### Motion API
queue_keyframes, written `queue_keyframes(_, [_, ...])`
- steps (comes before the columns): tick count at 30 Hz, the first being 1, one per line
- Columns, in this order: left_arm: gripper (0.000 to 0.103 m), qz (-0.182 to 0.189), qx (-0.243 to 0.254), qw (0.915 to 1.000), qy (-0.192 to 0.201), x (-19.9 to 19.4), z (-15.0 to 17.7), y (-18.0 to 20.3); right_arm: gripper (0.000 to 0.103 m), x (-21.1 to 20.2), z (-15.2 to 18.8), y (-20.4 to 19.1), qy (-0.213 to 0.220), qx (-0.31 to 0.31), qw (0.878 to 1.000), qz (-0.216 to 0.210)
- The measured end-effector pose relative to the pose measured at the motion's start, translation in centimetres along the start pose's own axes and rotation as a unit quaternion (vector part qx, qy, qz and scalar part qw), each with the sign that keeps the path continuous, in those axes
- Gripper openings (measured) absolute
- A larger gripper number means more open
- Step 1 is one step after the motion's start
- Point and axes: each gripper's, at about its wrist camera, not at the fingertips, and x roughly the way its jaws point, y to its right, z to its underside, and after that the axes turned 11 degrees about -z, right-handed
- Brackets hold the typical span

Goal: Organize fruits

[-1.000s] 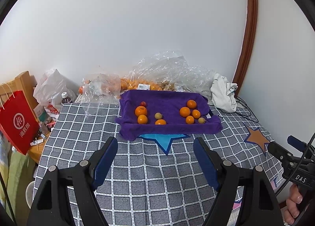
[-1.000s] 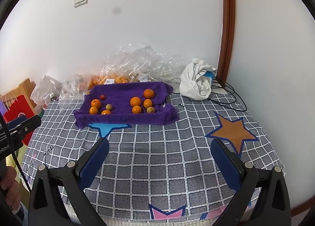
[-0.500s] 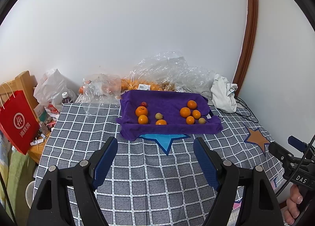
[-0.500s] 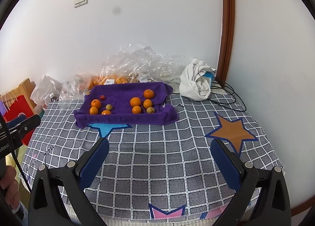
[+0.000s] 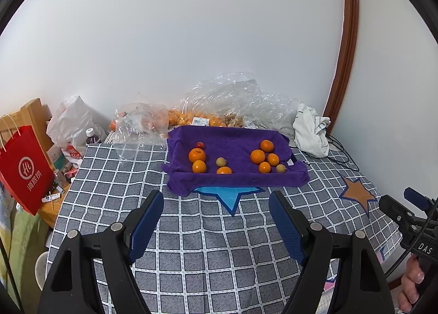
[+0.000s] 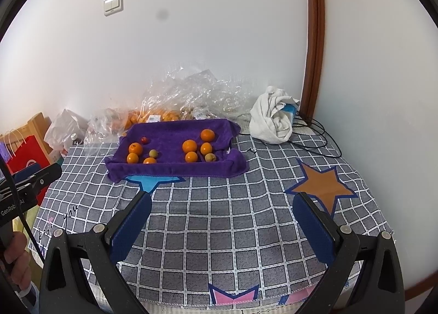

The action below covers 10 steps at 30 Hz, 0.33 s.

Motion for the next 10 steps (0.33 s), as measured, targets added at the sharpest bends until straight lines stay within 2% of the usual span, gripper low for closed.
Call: queue_keyframes(10, [0.08,0.001,0.003,1.0,0.002,0.4,-0.05,-0.06,0.101,0.25,0.17,-0.2,0.001,-0.004,1.0,-0.003])
